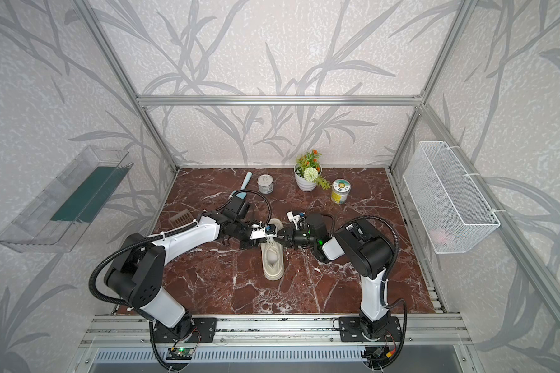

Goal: Tie the shoes

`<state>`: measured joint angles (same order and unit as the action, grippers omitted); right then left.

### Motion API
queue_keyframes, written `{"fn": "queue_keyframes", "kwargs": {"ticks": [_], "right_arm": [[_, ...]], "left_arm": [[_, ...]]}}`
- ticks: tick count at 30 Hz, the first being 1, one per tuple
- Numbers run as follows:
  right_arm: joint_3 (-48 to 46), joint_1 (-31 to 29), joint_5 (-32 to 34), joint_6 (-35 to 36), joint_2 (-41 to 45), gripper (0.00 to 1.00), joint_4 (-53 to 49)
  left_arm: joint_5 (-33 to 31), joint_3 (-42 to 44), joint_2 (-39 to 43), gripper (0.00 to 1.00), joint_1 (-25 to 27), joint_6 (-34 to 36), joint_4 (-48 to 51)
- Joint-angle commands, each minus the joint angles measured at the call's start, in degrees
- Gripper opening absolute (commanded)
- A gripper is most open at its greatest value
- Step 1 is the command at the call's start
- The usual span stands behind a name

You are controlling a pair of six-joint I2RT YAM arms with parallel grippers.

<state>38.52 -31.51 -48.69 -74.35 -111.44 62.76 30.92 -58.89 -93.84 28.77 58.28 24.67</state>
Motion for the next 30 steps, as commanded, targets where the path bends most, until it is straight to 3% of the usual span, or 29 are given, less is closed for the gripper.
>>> {"fn": "queue_keyframes", "kwargs": {"ticks": [1,14,21,30], "right_arm": [[1.1,-0.5,-1.4,0.2,-0.1,0.15,1.4],[1.8,-0.8,-2.6,-2.2,-1.0,0.12,5.1],[1.4,-0.8,-2.8,-2.2,-1.7,0.19,5.5],[1.5,-0.9,-3.2,0.2,-1.6,0.19,2.6]], "left_arm": [[0.6,-1.7,-1.0,0.00,0.7,0.3,1.6],[-0.2,-2.0,-0.6,0.00,1.0,0.1,2.2],[-0.9,-2.1,0.0,0.00,1.0,-0.3,2.0],[0.3,-2.6,0.3,0.00,1.0,-0.6,2.3]]}}
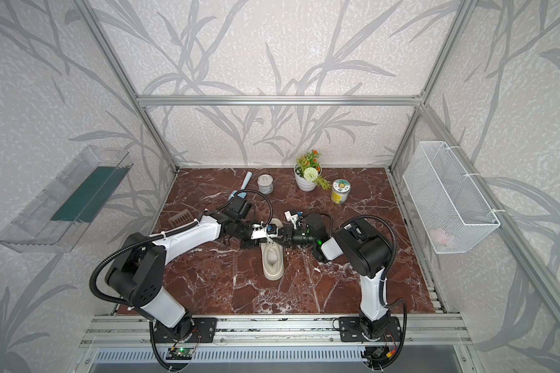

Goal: Tie the shoes

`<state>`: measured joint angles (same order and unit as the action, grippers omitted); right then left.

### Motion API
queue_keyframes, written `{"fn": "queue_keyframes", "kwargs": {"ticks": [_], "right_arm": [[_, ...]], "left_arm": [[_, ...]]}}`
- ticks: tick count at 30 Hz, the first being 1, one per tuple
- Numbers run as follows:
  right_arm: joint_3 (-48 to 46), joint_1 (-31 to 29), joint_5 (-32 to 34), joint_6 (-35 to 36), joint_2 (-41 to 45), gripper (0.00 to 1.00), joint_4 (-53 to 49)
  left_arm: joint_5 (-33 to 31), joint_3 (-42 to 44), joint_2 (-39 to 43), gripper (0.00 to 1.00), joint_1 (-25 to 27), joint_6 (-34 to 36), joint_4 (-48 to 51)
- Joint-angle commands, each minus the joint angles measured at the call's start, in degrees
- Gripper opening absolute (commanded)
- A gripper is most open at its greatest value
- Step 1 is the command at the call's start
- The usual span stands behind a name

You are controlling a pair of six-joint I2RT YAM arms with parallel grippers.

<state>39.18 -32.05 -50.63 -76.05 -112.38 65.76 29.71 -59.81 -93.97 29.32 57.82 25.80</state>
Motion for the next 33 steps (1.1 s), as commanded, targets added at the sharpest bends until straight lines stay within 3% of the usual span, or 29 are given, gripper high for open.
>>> {"fn": "queue_keyframes", "kwargs": {"ticks": [1,10,16,22,28,33], "right_arm": [[0.8,-0.4,-1.2,2.0,-0.6,0.20,-0.4],[1.3,-0.3,-1.0,2.8,-0.6,0.20,-2.3],[1.6,-0.4,-1.3,2.7,-1.0,0.20,-2.4],[1.6,-0.4,-1.4,2.6,-0.6,0.13,-2.5],[1.5,-0.3,-1.2,2.9,-0.1,0.00,-3.4],[1.2,-0.2,-0.8,3.7,0.3,0.00,-3.6]], "left_arm": [[1.7,-1.8,0.4,0.00,0.6,-0.1,1.2],[3.2,0.2,1.9,0.00,1.5,0.9,-0.8],[3.0,2.8,3.3,0.00,1.6,-3.7,-7.1],[4.9,2.1,2.5,0.00,1.6,-5.6,-8.5],[4.0,2.9,3.6,0.00,1.6,-6.0,-8.6],[1.9,2.9,3.7,0.00,1.5,-5.5,-6.9]]}}
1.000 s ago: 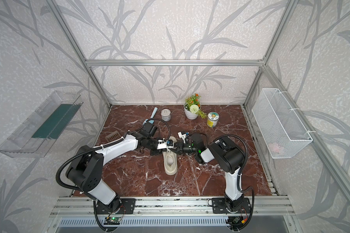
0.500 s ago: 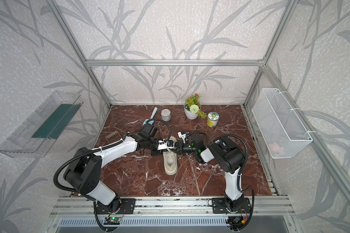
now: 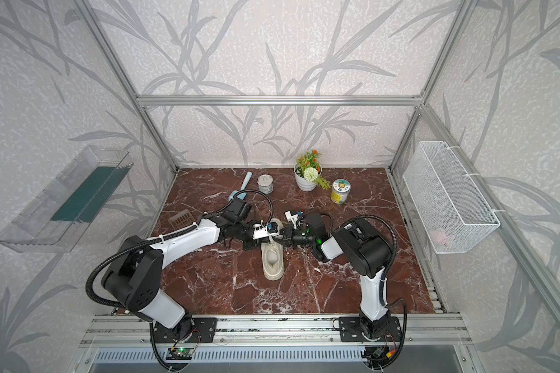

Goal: Tie the shoes

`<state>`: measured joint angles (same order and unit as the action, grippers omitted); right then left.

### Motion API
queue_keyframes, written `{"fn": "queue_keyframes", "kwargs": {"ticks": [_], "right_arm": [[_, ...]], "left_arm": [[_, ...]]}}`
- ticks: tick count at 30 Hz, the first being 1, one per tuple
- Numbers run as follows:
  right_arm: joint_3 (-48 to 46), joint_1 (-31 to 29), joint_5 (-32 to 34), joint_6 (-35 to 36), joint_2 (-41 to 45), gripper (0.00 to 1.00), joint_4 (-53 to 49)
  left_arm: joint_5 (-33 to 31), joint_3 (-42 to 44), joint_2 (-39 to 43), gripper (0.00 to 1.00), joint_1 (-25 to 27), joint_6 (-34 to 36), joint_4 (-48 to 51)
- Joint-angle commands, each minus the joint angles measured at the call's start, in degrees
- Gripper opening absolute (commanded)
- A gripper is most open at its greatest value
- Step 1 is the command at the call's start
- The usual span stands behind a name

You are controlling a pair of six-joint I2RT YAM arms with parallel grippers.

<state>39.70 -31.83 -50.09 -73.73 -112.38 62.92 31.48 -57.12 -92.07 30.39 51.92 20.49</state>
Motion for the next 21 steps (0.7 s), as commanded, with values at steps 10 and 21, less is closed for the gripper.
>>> {"fn": "queue_keyframes", "kwargs": {"ticks": [10,21], "right_arm": [[-0.2,0.0,0.0,3.0,1.5,0.00,-1.6],[-0.4,0.1,-0.3,2.0,0.8,0.00,0.8]], "left_arm": [[-6.1,2.3,4.9,0.12,0.4,0.0,-1.5],[-6.7,4.9,7.6,0.18,-0.1,-1.1,-3.1]]}}
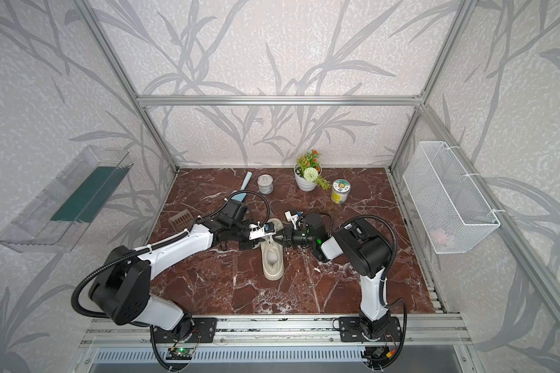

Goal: Tie the shoes

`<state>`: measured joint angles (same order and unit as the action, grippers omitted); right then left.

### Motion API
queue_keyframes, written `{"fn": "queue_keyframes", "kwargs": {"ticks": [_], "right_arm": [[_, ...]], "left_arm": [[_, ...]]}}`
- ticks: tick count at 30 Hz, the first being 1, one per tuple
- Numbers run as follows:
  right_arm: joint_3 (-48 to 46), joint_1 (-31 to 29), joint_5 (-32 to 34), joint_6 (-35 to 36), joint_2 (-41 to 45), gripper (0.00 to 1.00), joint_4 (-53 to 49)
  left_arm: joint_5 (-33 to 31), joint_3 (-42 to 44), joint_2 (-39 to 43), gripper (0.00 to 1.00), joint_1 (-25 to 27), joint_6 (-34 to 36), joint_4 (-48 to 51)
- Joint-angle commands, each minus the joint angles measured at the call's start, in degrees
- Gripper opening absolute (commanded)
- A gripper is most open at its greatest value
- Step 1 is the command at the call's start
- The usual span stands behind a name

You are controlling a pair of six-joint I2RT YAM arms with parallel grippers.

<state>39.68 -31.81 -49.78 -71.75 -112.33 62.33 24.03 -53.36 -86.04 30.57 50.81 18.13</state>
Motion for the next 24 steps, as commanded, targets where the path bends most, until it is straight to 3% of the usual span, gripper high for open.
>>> {"fn": "queue_keyframes", "kwargs": {"ticks": [1,3,8,24], "right_arm": [[-0.4,0.0,-0.8,-0.6,0.5,0.00,2.2],[0.0,0.0,-1.8,-1.8,0.0,0.00,3.9],[0.0,0.0,-2.1,-2.3,-0.2,0.12,4.5],[0.4,0.0,-3.0,-3.7,-1.0,0.20,6.0]], "left_arm": [[1.4,1.3,1.6,0.14,-0.3,-0.1,-1.1],[2.7,1.5,1.3,0.12,-0.3,-0.7,-2.3],[4.9,1.4,0.2,0.09,-0.3,-1.5,-3.7],[8.4,1.6,-2.0,0.07,-0.2,-5.9,-7.6]]}}
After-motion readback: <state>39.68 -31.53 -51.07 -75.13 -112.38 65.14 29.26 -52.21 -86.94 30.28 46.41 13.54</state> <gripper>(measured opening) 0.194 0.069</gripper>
